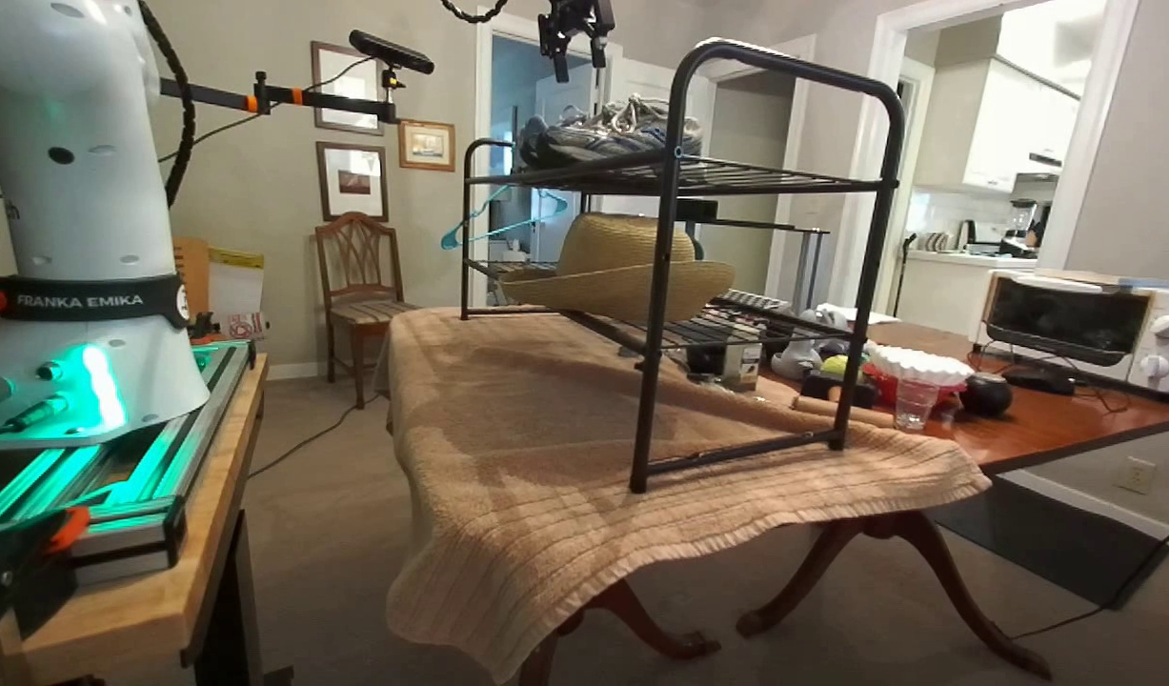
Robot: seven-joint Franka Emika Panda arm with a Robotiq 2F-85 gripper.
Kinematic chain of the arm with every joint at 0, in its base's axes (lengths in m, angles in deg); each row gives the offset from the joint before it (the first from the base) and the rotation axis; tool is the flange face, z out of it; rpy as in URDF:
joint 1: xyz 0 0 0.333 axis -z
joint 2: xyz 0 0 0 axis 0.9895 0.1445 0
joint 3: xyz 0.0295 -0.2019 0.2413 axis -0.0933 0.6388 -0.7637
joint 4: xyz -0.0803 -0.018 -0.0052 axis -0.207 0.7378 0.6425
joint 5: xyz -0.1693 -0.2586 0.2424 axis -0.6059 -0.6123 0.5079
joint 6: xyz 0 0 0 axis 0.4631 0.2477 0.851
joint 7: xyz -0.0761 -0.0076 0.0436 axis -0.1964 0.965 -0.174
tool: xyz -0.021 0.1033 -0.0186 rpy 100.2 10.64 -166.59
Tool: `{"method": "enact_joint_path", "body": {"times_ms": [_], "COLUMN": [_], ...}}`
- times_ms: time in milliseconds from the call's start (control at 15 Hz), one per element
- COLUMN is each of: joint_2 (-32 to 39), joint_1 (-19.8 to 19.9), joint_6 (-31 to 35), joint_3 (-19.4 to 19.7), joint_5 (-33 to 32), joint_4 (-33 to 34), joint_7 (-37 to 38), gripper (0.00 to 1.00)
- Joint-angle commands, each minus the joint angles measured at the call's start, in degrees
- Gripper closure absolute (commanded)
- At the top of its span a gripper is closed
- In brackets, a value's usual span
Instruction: Move the shoes to the right
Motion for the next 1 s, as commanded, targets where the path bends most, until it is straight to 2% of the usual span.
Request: {"method": "enact_joint_path", "body": {"times_ms": [0, 533, 800, 933], "joint_2": [0.1, 0.7, 0.7, 0.5], "joint_1": [-0.5, -1.1, -2.5, -3.0], "joint_6": [-0.2, -1.3, -5.0, -4.8], "joint_3": [0.4, -0.4, -2.0, -2.6], "joint_5": [-0.1, 0.3, 1.2, 1.5], "joint_4": [0.3, 0.8, 1.2, 0.6], "joint_7": [0.1, 1.7, 6.7, 9.8], "gripper": [0.00, 0.00, 0.00, 0.00]}}
